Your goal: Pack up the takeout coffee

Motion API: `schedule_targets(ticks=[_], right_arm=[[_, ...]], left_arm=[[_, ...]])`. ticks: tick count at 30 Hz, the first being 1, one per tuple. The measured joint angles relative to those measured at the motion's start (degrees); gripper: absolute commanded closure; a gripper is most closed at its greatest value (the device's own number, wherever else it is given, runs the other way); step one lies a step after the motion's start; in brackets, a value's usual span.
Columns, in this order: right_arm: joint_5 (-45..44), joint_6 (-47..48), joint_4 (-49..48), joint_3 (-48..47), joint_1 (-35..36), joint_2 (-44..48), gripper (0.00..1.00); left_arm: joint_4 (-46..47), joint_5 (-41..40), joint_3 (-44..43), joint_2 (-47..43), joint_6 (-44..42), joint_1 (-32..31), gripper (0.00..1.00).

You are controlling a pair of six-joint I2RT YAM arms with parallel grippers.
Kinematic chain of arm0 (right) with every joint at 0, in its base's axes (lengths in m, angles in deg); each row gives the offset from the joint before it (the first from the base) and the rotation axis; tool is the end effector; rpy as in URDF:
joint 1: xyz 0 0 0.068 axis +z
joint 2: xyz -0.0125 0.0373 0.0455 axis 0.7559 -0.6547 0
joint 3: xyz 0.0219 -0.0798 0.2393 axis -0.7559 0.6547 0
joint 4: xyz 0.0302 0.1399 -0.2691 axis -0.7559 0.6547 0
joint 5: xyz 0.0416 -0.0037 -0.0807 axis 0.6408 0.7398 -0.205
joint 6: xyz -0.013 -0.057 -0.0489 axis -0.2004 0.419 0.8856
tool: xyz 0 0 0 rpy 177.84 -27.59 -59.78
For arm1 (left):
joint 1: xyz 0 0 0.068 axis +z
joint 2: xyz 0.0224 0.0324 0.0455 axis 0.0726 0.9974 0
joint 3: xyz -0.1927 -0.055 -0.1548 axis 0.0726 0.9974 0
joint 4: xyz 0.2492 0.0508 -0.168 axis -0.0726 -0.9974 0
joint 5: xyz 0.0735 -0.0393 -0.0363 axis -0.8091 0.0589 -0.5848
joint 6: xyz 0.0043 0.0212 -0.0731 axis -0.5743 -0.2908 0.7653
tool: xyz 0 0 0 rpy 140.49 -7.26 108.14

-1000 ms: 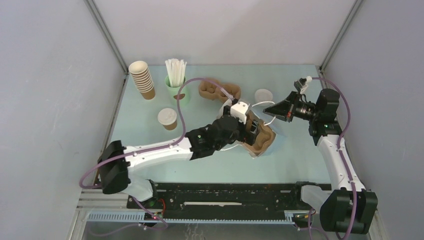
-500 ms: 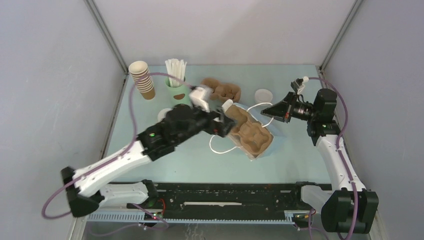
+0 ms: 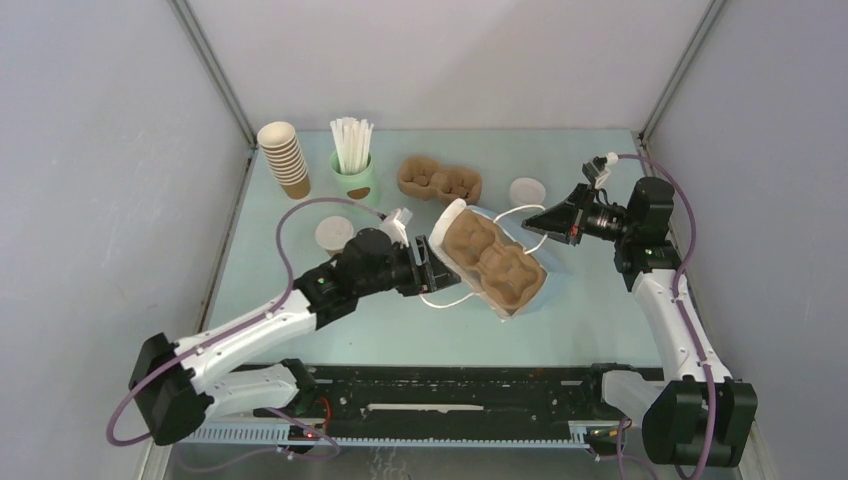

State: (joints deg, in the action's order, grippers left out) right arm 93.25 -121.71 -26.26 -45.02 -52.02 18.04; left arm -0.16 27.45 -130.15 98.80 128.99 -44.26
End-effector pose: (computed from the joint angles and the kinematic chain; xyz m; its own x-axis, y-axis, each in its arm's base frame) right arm 0.2974 0.0448 0.2955 -0.8420 0.3450 -0.4148 -0.3486 0.2390 0.9063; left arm 0.2051 -0.2448 0.2532 -0.8130 -0.2652 -0.5184 0.2990 0.5737 -0.7625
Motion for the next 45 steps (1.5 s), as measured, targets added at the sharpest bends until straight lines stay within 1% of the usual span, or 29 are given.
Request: schedule_targets(ticks=[3, 4, 5, 10, 11, 13, 14, 17, 19, 20, 23, 25, 27, 28, 29, 30, 32, 34, 36, 38, 40, 43, 45], right_arm=[[0.0, 0.6, 0.1, 0.0, 0.0, 0.0, 1.0], [-0.1, 1.0, 0.6, -0.1, 0.0, 0.0, 1.0], [-0.3, 1.9, 2.3, -0.6, 0.0, 0.0, 0.98], [-2.3, 7.9, 11.0, -5.0, 0.0, 0.0, 0.89], [-2.7, 9.0, 12.3, -6.0, 0.0, 0.2, 0.86], [-3.2, 10.5, 14.0, -7.1, 0.1, 0.6, 0.76], [-3.4, 11.1, 14.8, -7.5, 0.1, 0.7, 0.7], [-4.9, 13.8, 19.2, -9.4, 0.1, 0.9, 0.54], [-7.2, 17.2, 25.2, -12.3, 0.1, 0.8, 0.45], [-9.0, 19.3, 28.8, -14.4, 0.1, 0.7, 0.41], [-15.8, 26.0, 39.3, -21.9, 0.3, 0.7, 0.35], [-22.4, 31.1, 46.6, -28.0, 0.9, 0.8, 0.3], [-30.0, 34.7, 51.6, -32.7, 3.5, 1.3, 0.25], [-35.1, 36.4, 54.5, -35.4, 6.3, 1.8, 0.23], [-40.7, 38.3, 57.0, -38.3, 10.8, 2.4, 0.22], [-44.6, 39.3, 58.6, -40.1, 15.0, 2.9, 0.22], [-52.1, 41.4, 61.5, -43.5, 25.2, 4.2, 0.21], [-57.6, 42.3, 63.3, -45.8, 34.0, 4.9, 0.22], [-62.3, 42.0, 64.8, -47.8, 41.2, 4.9, 0.21], [-66.1, 40.4, 64.9, -49.3, 47.9, 4.2, 0.21], [-69.9, 37.3, 64.4, -49.4, 56.3, 2.5, 0.2], [-75.1, 31.8, 64.2, -49.1, 66.2, -2.2, 0.24], [-78.3, 26.4, 64.0, -49.1, 70.0, -6.4, 0.24]], left_arm=[[0.6, 2.9, 0.4, 3.8, 1.7, -0.1, 0.71], [0.9, 3.6, 0.4, 4.3, 2.0, -0.2, 0.77], [1.2, 4.2, 0.4, 4.5, 2.1, -0.3, 0.81], [2.5, 5.2, 0.4, 3.6, 2.2, -0.5, 0.83], [2.8, 5.4, 0.4, 3.3, 2.2, -0.5, 0.85], [3.1, 5.7, 0.4, 2.8, 2.2, -0.5, 0.9], [3.2, 5.7, 0.4, 2.6, 2.2, -0.5, 0.95], [3.2, 5.8, 0.4, 2.3, 2.1, -0.5, 0.99], [3.1, 5.9, 0.4, 2.2, 2.0, -0.5, 1.0], [3.1, 5.9, 0.4, 2.1, 2.0, -0.5, 1.0], [3.0, 5.9, 0.4, 1.9, 1.7, -0.5, 1.0], [3.0, 5.9, 0.4, 1.7, 1.6, -0.5, 1.0], [3.0, 6.1, 0.4, 1.5, 1.4, -0.5, 1.0], [2.9, 6.2, 0.4, 1.5, 1.2, -0.5, 1.0], [2.8, 6.3, 0.4, 1.5, 1.1, -0.5, 1.0], [2.7, 6.4, 0.4, 1.5, 1.1, -0.5, 1.0], [2.5, 7.0, 0.4, 1.5, 1.0, -0.5, 1.0], [2.5, 7.3, 0.4, 1.5, 1.0, -0.5, 1.0], [2.4, 7.4, 0.4, 1.5, 0.7, -0.5, 1.0], [2.1, 7.4, 0.4, 1.5, 0.7, -0.5, 1.0], [2.1, 7.4, 0.4, 1.4, 0.7, -0.5, 1.0], [2.2, 7.4, 0.4, 1.0, 0.8, -0.5, 1.0], [2.6, 7.4, 0.4, 0.3, 1.2, -0.5, 1.0]])
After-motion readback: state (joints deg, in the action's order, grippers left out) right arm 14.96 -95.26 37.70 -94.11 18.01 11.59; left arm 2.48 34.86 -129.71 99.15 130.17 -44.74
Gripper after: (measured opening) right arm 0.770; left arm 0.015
